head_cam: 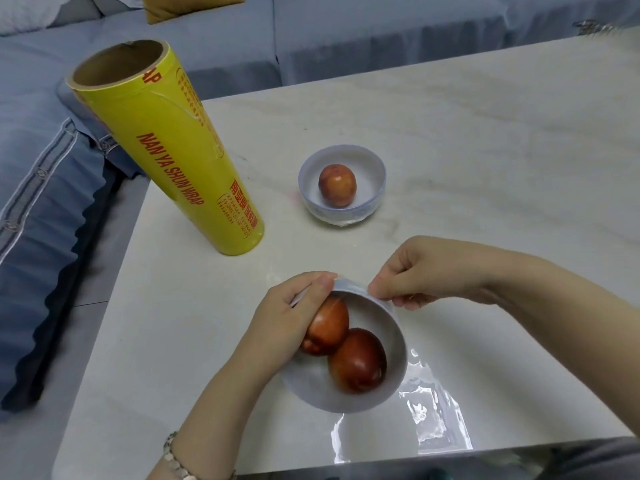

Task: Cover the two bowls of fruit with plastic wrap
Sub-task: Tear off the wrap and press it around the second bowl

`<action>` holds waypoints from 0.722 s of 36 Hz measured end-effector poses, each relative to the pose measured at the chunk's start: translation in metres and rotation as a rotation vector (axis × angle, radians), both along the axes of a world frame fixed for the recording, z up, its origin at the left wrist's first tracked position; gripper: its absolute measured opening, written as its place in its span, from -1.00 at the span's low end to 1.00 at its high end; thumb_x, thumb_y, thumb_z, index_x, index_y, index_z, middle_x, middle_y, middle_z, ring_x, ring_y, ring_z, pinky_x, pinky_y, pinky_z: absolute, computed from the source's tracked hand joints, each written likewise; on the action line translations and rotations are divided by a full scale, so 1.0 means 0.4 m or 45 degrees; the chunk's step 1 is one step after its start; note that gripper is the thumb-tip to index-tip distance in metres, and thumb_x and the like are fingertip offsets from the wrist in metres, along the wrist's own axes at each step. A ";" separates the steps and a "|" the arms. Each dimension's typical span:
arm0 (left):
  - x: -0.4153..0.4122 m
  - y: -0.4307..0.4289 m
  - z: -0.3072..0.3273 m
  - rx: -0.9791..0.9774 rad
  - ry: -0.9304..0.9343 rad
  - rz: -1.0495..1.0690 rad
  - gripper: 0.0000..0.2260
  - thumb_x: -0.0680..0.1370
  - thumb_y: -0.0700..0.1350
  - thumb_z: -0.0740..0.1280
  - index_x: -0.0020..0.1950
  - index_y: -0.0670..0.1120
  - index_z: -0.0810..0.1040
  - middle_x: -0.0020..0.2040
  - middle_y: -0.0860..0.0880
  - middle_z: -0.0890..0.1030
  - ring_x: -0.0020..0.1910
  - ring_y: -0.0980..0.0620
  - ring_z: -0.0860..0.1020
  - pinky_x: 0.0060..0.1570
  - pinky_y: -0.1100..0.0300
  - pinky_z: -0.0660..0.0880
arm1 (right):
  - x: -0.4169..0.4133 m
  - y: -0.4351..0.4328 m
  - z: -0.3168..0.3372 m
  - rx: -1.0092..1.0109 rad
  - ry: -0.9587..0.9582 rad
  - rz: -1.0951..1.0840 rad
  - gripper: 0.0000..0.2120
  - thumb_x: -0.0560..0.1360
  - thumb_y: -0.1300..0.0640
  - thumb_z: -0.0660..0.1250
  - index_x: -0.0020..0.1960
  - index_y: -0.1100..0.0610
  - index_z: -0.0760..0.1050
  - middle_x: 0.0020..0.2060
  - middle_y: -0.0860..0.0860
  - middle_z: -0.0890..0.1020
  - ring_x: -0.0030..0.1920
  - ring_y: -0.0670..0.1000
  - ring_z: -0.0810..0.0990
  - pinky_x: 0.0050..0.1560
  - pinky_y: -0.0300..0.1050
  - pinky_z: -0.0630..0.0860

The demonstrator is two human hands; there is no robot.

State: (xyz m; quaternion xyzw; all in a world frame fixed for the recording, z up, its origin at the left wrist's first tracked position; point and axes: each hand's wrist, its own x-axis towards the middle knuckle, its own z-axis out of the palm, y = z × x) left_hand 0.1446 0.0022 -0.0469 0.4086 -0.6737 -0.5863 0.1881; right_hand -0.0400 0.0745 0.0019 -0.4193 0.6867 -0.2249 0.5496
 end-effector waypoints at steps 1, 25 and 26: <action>0.000 0.000 -0.001 -0.003 0.003 -0.007 -0.76 0.39 0.16 0.25 -0.12 0.12 0.65 -0.05 0.21 0.68 0.00 0.29 0.58 -0.01 0.49 0.43 | -0.001 -0.002 0.003 0.013 0.008 0.031 -0.85 0.44 0.12 0.37 -0.20 0.21 0.61 -0.42 0.01 0.52 -0.33 -0.03 0.45 -0.26 -0.27 0.45; -0.015 -0.008 -0.004 -0.014 0.019 -0.102 -0.83 0.39 0.15 0.28 -0.18 0.21 0.67 -0.06 0.21 0.68 0.02 0.25 0.60 0.06 0.32 0.45 | -0.003 -0.017 -0.021 0.086 -0.144 -0.145 -0.67 0.43 -0.08 0.34 -0.40 0.11 0.51 -0.56 0.02 0.48 -0.38 0.02 0.37 -0.31 -0.23 0.33; -0.015 -0.007 -0.004 -0.017 0.027 -0.109 -0.80 0.38 0.19 0.30 -0.16 0.18 0.68 -0.05 0.19 0.68 0.03 0.23 0.60 0.08 0.29 0.46 | -0.002 -0.018 -0.022 0.078 -0.162 -0.151 -0.68 0.41 -0.08 0.36 -0.41 0.10 0.52 -0.57 0.01 0.45 -0.39 0.02 0.37 -0.31 -0.23 0.32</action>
